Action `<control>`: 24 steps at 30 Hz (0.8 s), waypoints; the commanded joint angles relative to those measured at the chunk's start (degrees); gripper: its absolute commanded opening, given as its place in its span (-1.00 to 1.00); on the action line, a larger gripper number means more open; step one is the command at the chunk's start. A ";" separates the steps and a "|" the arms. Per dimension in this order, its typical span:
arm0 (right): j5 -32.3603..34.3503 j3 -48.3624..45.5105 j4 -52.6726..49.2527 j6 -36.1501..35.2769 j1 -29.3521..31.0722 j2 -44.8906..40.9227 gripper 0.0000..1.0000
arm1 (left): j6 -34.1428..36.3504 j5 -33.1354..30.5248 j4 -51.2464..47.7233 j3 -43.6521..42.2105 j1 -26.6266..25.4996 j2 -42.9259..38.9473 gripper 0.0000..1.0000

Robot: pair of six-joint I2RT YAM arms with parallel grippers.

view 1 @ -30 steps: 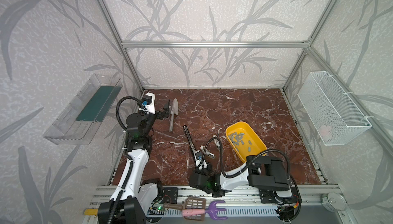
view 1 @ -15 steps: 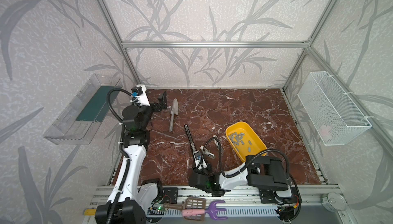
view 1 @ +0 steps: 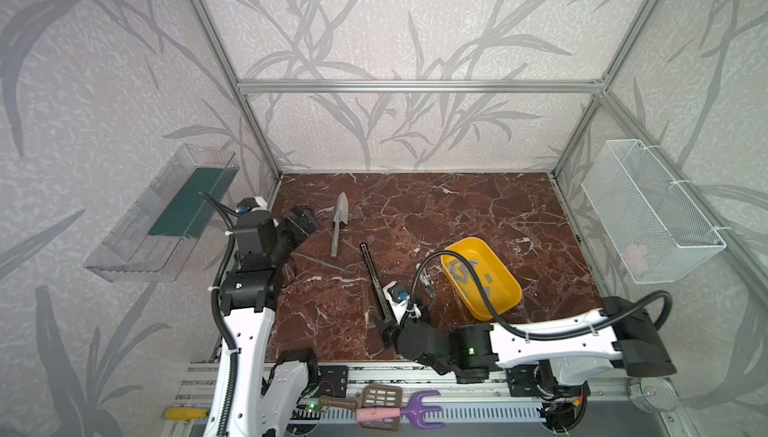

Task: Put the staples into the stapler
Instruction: 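Move the right gripper over the yellow tray of staple strips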

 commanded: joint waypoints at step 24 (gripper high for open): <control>-21.20 -14.24 -24.29 -9.64 -46.45 -14.13 -0.44 | 6.03 -6.55 33.70 -39.23 -6.12 -2.21 0.98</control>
